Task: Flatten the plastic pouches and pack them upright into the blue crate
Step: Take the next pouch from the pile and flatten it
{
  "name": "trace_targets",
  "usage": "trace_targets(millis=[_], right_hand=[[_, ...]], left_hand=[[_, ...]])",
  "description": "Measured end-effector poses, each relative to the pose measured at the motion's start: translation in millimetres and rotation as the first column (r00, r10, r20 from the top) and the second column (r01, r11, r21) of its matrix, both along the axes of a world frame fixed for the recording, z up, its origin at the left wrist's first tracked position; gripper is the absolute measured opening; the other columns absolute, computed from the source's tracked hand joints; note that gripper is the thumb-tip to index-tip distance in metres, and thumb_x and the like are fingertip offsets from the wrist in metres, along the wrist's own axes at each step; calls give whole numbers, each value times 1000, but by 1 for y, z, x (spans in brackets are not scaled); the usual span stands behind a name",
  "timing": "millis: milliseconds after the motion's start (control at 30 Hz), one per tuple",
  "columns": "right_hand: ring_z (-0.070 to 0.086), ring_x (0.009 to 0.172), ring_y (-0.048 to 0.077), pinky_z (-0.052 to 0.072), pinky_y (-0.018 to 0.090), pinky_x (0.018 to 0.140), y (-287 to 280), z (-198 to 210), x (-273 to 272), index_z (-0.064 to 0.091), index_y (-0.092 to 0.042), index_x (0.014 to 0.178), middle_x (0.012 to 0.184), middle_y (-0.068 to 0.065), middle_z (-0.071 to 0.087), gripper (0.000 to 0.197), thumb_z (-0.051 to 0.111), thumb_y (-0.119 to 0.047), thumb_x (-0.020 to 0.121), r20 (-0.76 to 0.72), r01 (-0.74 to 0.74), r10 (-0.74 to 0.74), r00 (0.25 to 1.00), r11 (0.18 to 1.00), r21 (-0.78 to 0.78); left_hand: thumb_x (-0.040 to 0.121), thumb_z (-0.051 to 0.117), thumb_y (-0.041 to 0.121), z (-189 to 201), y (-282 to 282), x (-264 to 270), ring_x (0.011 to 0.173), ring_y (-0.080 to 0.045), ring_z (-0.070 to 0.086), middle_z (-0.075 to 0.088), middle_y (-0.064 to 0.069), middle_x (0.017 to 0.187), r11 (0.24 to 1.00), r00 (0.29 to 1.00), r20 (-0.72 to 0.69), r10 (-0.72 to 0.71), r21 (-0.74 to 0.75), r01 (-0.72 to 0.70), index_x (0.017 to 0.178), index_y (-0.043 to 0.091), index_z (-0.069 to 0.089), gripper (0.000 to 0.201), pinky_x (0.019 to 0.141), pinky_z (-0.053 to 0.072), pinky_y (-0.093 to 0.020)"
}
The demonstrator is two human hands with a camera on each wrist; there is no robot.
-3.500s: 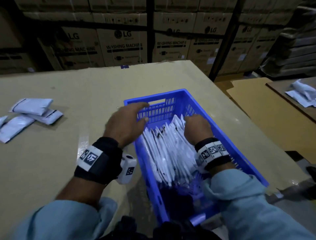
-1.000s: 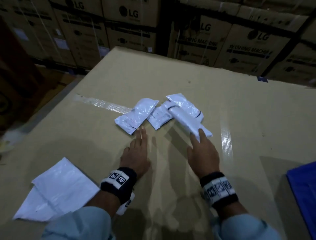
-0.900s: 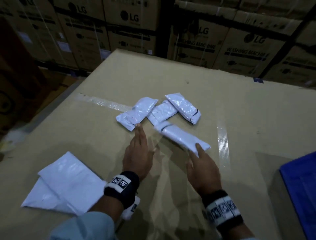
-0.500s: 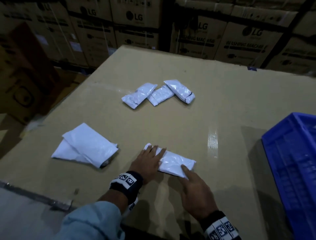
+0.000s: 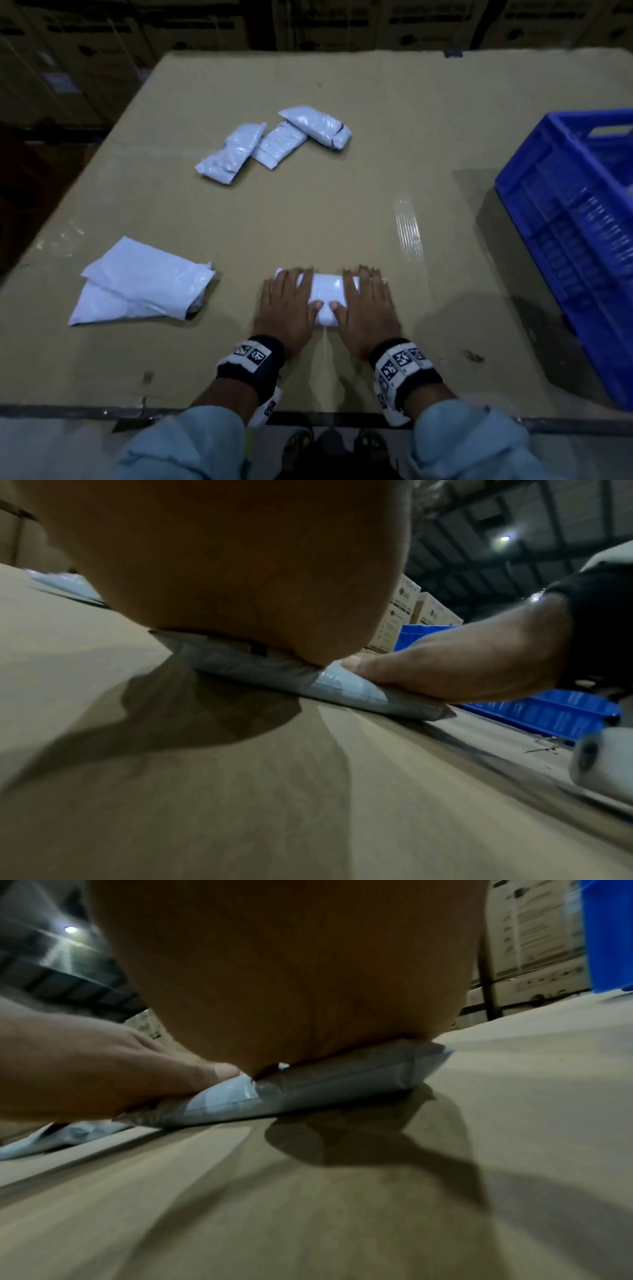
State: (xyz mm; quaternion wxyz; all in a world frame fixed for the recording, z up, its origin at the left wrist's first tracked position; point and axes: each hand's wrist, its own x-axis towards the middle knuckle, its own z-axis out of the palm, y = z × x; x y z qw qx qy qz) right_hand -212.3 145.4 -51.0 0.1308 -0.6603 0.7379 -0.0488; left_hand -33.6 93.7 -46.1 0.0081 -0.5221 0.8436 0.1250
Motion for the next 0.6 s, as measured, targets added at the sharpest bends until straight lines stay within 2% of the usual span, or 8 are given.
trace_targets(millis=[100, 200, 267, 400, 600], right_hand=[[14, 152, 43, 16, 56, 124, 2, -8, -1, 23, -17, 161, 164, 21, 20, 75, 19, -57, 98, -39, -7, 7, 999, 1000, 1], [16, 151, 44, 17, 56, 123, -4, -6, -3, 25, -19, 161, 165, 19, 22, 75, 16, -57, 97, -41, -22, 22, 999, 1000, -12], [19, 150, 45, 18, 56, 122, -3, -6, -2, 28, -17, 160, 163, 21, 24, 74, 18, -57, 98, -34, -22, 22, 999, 1000, -16], [18, 151, 45, 16, 57, 123, 1, -7, 1, 28, -15, 160, 164, 22, 22, 73, 20, -54, 99, -53, -5, 3, 999, 999, -37], [11, 153, 43, 10, 55, 124, -2, -8, 2, 24, -16, 161, 166, 20, 16, 78, 15, -58, 96, -44, 8, -8, 999, 1000, -2]], left_hand=[[99, 17, 56, -22, -4, 4, 153, -37, 19, 21, -11, 167, 999, 999, -16, -37, 25, 37, 162, 17, 18, 74, 121, 17, -56], [93, 0, 61, -21, -12, 6, 156, -32, -1, -1, -9, 170, 994, 998, -18, -60, 88, 61, 163, 21, -2, 81, 125, 7, -53], [89, -6, 63, -17, -12, 7, 156, -31, -6, -10, -8, 170, 992, 997, -5, -76, 100, 76, 162, 22, -8, 84, 125, 3, -51], [89, -8, 63, -17, -10, 8, 156, -29, -13, -24, -7, 167, 991, 996, 6, -89, 98, 88, 161, 24, -16, 82, 124, 0, -51], [88, -9, 65, -24, -14, 7, 155, -29, -17, -29, -6, 166, 989, 996, -10, -92, 119, 92, 157, 27, -24, 80, 125, -1, -52]])
